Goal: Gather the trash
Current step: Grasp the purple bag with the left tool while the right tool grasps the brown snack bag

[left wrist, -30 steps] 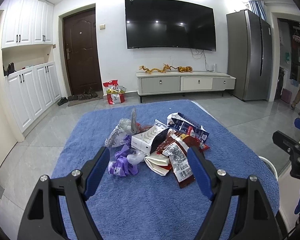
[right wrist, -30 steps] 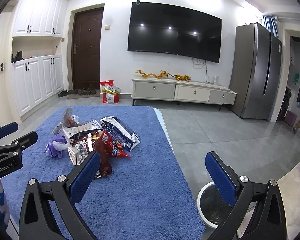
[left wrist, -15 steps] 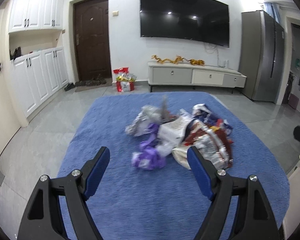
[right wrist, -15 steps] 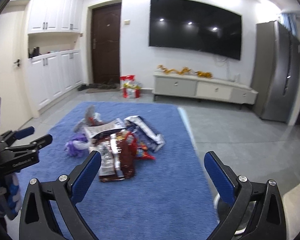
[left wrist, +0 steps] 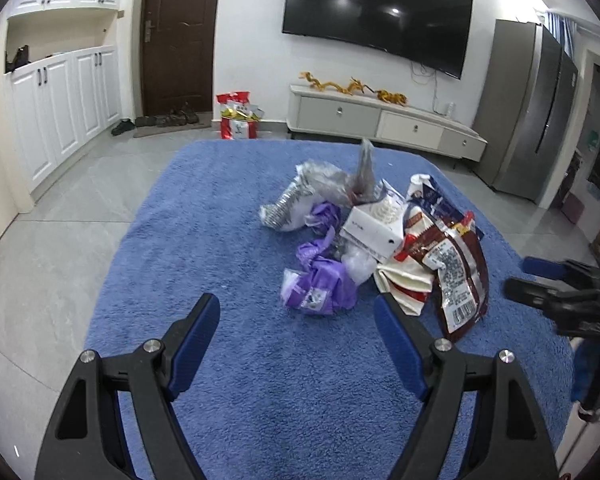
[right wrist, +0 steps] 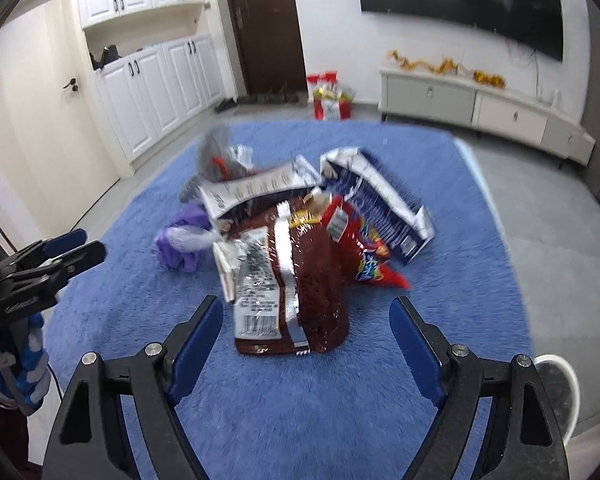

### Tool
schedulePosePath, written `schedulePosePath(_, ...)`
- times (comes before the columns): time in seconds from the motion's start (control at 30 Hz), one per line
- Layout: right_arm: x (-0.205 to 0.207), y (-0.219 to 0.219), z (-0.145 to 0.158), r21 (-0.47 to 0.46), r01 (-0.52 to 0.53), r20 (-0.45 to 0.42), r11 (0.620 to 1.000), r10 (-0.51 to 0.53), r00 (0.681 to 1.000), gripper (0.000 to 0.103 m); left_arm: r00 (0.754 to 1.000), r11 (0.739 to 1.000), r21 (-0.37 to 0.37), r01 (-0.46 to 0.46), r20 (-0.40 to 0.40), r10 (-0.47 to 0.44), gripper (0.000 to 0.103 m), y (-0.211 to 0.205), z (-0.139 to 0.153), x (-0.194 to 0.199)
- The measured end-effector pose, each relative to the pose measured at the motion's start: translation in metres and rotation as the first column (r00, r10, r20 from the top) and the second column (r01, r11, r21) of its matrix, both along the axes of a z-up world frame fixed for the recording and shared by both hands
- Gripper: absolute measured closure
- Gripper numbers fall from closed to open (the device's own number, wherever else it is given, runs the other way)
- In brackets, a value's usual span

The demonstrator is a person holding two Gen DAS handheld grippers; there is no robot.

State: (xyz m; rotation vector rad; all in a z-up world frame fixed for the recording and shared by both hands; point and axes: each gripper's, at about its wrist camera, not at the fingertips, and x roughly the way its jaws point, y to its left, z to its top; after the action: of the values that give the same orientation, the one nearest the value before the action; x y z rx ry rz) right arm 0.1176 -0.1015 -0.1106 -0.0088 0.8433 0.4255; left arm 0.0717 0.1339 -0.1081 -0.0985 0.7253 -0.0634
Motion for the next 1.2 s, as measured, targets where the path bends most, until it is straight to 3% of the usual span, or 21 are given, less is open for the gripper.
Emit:
schedulePosePath(0.27, 0.040, 0.009, -0.041, 0.025, -0.006, -0.097, 1.000, 0.009, 0.995, 0.018, 0.996, 0.994, 0.063, 0.087, -0.042, -0.084, 0.024, -0.010, -0.019, 0.032)
schedulePosePath(0.33, 0.044, 0.012, -0.045, 0.034, -0.008, -0.109, 0.999, 0.012, 0.994, 0.023, 0.993, 0.992, 0.073, 0.102, -0.063, -0.097, 0.024, -0.011, -0.026, 0.044)
schedulePosePath(0.4, 0.047, 0.012, -0.048, 0.053, -0.019, -0.122, 0.998, 0.026, 0.992, 0.042, 0.991, 0.991, 0.070, 0.112, -0.088, -0.106, 0.024, -0.011, -0.035, 0.055)
schedulePosePath(0.53, 0.044, 0.015, -0.048, 0.070, -0.043, -0.112, 0.997, 0.050, 0.992, 0.064, 0.987, 0.992, 0.049, 0.113, -0.123, -0.107, 0.027, -0.010, -0.048, 0.067)
schedulePosePath(0.6, 0.039, 0.012, -0.045, 0.082, -0.048, -0.100, 0.996, 0.056, 0.993, 0.082, 0.986, 0.993, 0.036, 0.113, -0.126, -0.108, 0.036, -0.009, -0.050, 0.067)
schedulePosePath(0.67, 0.033, 0.007, -0.040, 0.101, -0.051, -0.090, 0.994, 0.060, 0.994, 0.090, 0.983, 0.993, 0.011, 0.121, -0.140, -0.119, 0.060, -0.009, -0.052, 0.067)
schedulePosePath(0.7, 0.030, 0.005, -0.038, 0.104, -0.054, -0.084, 0.993, 0.063, 0.994, 0.095, 0.982, 0.992, 0.001, 0.124, -0.146, -0.122, 0.060, -0.009, -0.053, 0.066)
schedulePosePath(0.93, 0.010, 0.005, -0.026, 0.131, -0.088, -0.044, 0.987, 0.094, 0.995, 0.100, 0.990, 0.995, -0.019, 0.103, -0.098, -0.104, 0.065, -0.003, -0.039, 0.045)
schedulePosePath(1.2, -0.015, 0.000, -0.004, 0.161, -0.145, 0.033, 0.976, 0.142, 0.989, 0.100, 0.996, 0.997, -0.017, 0.074, -0.041, -0.075, 0.065, 0.006, -0.002, 0.017)
